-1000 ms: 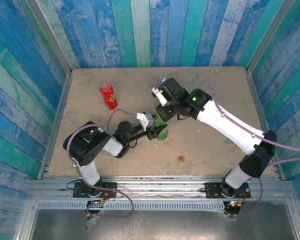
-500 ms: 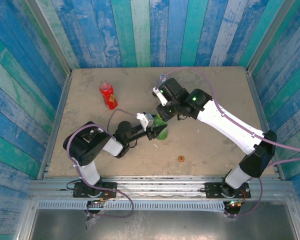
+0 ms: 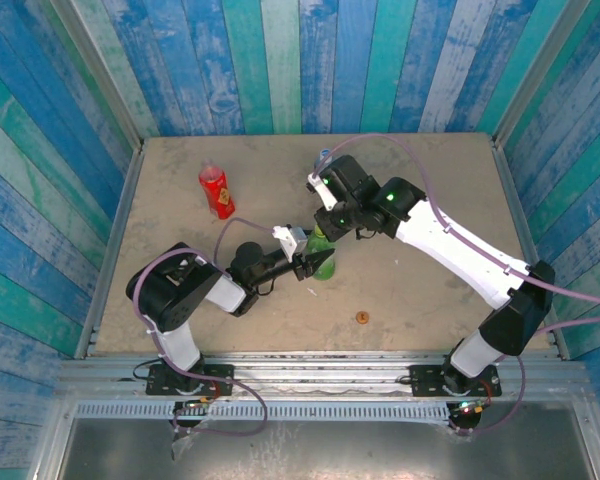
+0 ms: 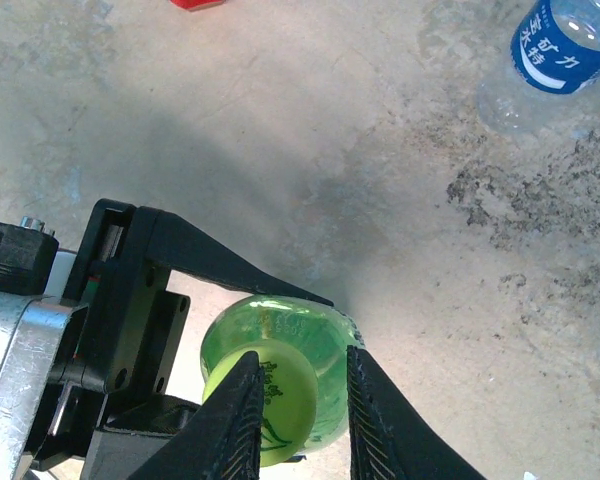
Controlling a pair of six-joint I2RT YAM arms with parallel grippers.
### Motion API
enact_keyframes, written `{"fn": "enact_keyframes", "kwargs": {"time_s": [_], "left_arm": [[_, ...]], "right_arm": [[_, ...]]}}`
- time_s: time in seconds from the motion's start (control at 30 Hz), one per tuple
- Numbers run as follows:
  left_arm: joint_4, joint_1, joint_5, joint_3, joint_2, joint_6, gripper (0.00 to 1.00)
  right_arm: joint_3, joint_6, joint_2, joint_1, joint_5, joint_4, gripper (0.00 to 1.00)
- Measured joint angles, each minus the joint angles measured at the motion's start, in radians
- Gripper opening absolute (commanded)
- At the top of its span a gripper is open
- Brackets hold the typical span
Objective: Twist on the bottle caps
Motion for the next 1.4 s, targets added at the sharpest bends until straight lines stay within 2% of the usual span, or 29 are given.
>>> {"fn": "enact_keyframes", "kwargs": {"time_s": [0.87, 1.0, 1.4], "left_arm": [[-0.002, 0.003, 0.007, 0.0, 0.0, 0.006, 0.59], [-0.002, 0.004, 0.009, 0.0, 0.0, 0.005, 0.59], [-0.002, 0.008, 0.011, 0.0, 0.0, 0.0, 0.59]], "right_arm": [[-0.101, -0.007, -0.068, 0.003, -0.018, 0.065, 0.26], [-0.102, -0.001, -0.069, 0.0, -0.029, 0.07, 0.22], [-0.184, 0.024, -0.092, -0.12, -0.315, 0.178, 0.17]]}}
